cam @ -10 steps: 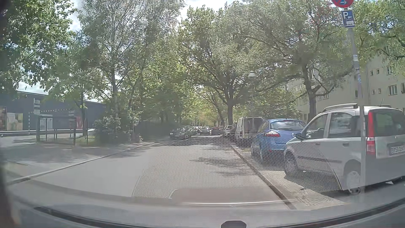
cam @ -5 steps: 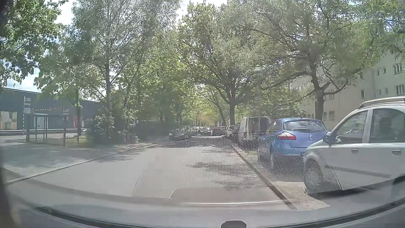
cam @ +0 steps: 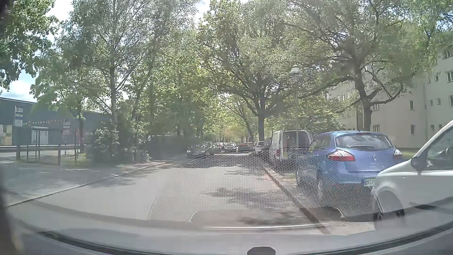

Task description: Follow the waypoints while adhering to traffic rules and regulations

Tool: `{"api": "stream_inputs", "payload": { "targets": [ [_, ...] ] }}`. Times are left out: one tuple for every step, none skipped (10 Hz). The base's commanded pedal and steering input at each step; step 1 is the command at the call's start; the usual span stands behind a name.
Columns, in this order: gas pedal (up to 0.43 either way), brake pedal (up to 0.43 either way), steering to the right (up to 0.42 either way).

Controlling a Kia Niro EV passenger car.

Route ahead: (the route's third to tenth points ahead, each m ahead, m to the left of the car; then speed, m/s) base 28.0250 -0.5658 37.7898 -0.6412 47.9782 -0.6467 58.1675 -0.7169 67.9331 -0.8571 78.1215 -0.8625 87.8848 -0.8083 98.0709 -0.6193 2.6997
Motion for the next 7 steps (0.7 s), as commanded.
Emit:
{"api": "stream_inputs", "payload": {
  "targets": [
    [0.0,0.037,-0.006],
    [0.0,0.067,-0.007],
    [0.0,0.11,-0.006],
    [0.0,0.146,-0.006],
    [0.0,0.165,-0.006],
    [0.0,0.189,-0.006],
    [0.0,0.207,-0.006]
  ]
}}
